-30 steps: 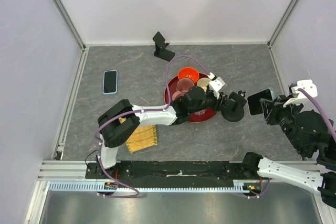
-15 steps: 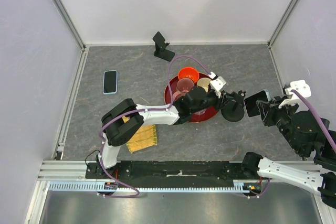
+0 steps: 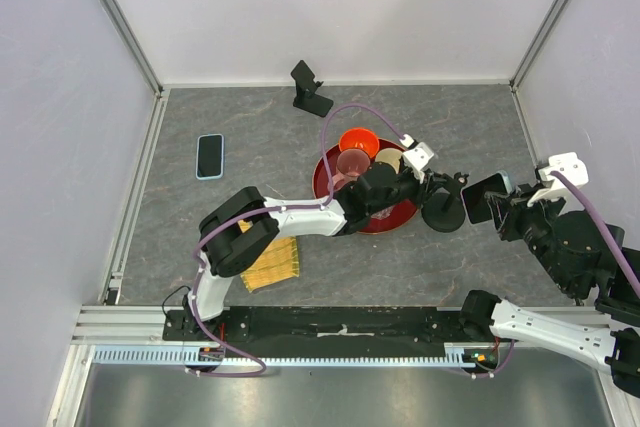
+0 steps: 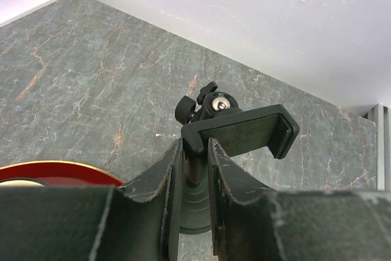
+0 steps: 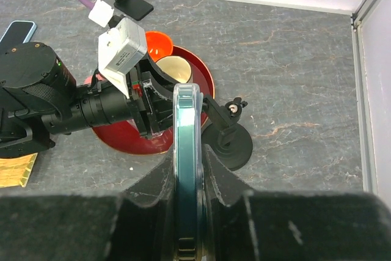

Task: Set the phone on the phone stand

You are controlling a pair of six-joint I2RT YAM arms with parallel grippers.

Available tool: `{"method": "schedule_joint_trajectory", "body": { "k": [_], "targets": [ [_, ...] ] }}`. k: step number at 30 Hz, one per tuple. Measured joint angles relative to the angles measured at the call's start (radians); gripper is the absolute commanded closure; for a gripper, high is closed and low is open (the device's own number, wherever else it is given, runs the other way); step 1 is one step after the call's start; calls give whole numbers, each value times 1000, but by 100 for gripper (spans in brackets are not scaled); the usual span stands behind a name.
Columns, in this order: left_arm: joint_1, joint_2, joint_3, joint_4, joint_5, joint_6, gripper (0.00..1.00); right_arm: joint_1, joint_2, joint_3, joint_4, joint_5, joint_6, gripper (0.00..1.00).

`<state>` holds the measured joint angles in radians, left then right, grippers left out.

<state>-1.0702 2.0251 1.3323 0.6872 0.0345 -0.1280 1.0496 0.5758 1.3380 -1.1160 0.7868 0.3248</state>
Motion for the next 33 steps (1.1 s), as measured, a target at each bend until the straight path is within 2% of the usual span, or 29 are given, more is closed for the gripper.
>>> {"method": "schedule_joint_trajectory", "body": {
  "k": [7, 11, 15, 20, 22, 25, 30, 33],
  "targets": [
    [0, 3, 2, 3, 2, 8, 75, 0, 6, -13, -3, 0, 0, 100],
    [0, 4, 2, 4, 11, 17, 65, 0, 22, -16, -4, -1, 0, 100],
    [1, 5, 2, 0, 28, 22, 65, 0, 31, -16, -4, -3, -1, 100],
    [1, 9, 2, 1, 32, 29, 74, 0, 31, -21, -3, -4, -6, 100],
    [1, 9, 2, 1, 31, 34, 86, 0, 32, -25, -3, -4, -8, 100],
    [2, 9, 2, 0, 27, 47, 97, 0, 34, -33, -3, -5, -11, 100],
    [6, 10, 2, 5, 65, 69, 98, 0, 45, -43, -4, -21, -25, 100],
    [22, 10, -2, 15, 154, 84, 98, 0, 51, -45, -4, -60, -36, 100]
  ]
}}
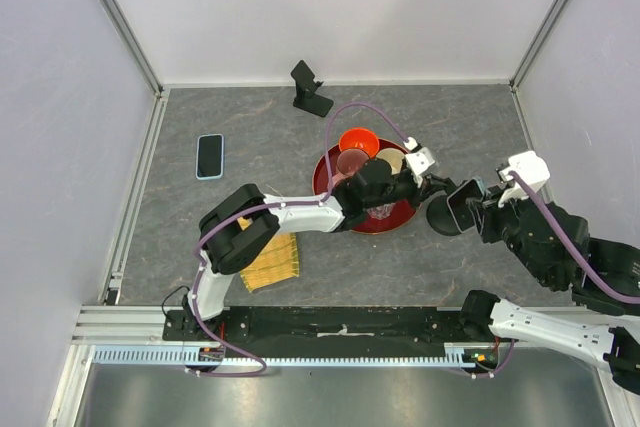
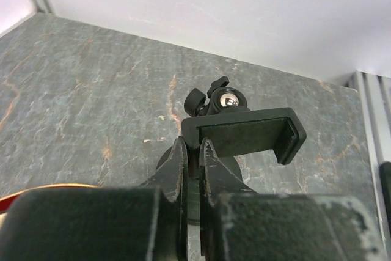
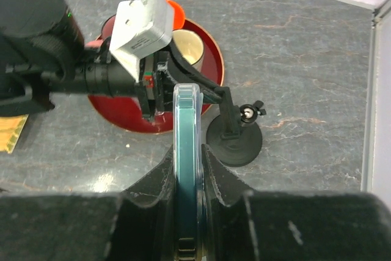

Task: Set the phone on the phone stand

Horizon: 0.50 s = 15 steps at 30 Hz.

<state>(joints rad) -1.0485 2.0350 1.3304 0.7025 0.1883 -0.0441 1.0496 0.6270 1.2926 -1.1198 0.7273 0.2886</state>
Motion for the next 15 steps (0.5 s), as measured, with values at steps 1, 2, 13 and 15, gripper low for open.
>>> {"method": "schedule_joint_trajectory", "body": {
  "k": [1, 2, 13, 15],
  "targets": [
    [8, 0, -2, 4, 42, 10, 98, 0, 2, -2, 0, -18, -5, 100],
    [16, 0, -2, 4, 83, 15, 98, 0, 4, -6, 0, -36, -9, 100],
    [92, 0, 53, -127, 536, 74, 98, 0, 23, -117, 34, -285, -82, 100],
    [94, 0, 58, -143, 591, 82, 98, 0, 19, -144, 60, -322, -109, 100]
  ]
}}
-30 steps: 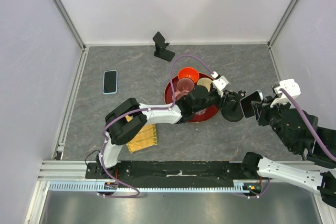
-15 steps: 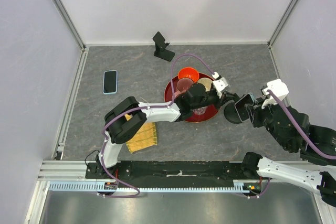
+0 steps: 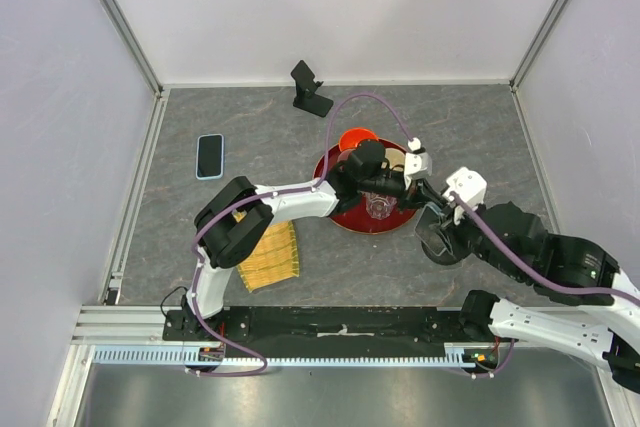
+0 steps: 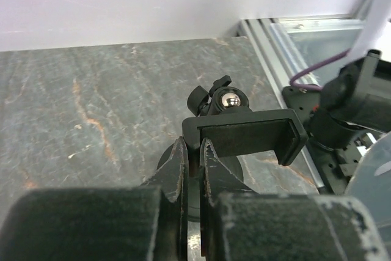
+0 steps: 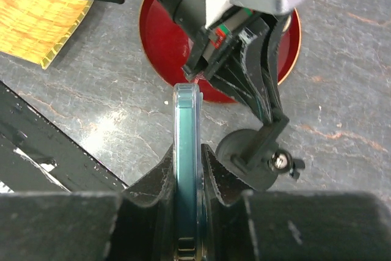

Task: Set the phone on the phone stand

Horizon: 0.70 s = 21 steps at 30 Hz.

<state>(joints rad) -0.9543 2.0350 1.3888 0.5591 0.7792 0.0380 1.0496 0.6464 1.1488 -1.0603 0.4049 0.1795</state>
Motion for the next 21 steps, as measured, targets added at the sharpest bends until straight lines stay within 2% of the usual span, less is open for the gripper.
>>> {"method": "schedule_joint_trajectory", "body": {
  "k": [10, 21],
  "targets": [
    [5, 0, 7, -29, 148, 38, 98, 0, -22, -182, 207, -103, -196, 100],
    [22, 0, 0, -27, 232, 40, 98, 0, -85, -304, 367, -116, -282, 100]
  ]
}}
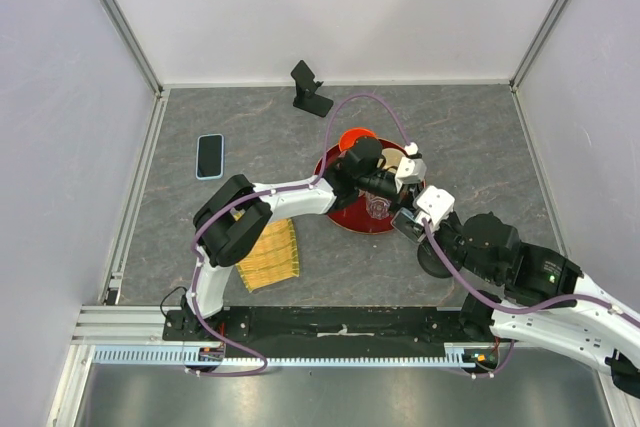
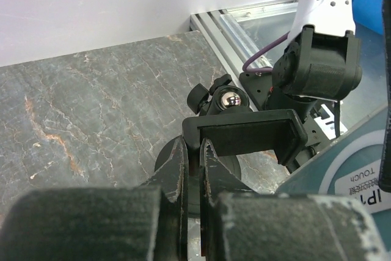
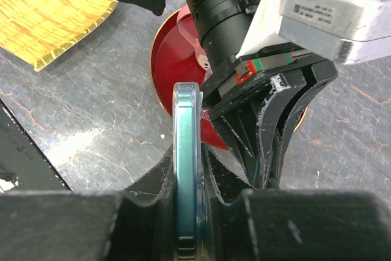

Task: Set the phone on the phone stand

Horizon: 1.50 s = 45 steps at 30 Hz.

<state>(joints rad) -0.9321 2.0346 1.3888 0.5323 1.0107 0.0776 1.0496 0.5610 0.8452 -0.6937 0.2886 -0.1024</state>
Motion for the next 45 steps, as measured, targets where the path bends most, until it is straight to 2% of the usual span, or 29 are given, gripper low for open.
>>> {"method": "schedule_joint_trajectory", "body": {
  "k": [8, 17, 31, 39, 45],
  "targets": [
    [12, -9, -23, 23, 45, 1, 98, -41, 30, -8, 46, 16, -5, 100],
    [27, -13, -46, 55, 48, 2, 98, -268, 79, -40, 58, -203, 0, 100],
    [45, -13, -74, 129, 98, -18, 98, -296, 132, -31, 72, -254, -11, 100],
    [54, -13, -73, 124, 146, -18, 98, -302, 229, 43, 19, -317, -135, 100],
    [53, -13, -73, 119, 150, -24, 98, -302, 216, 47, -5, -329, -182, 100]
  ]
}}
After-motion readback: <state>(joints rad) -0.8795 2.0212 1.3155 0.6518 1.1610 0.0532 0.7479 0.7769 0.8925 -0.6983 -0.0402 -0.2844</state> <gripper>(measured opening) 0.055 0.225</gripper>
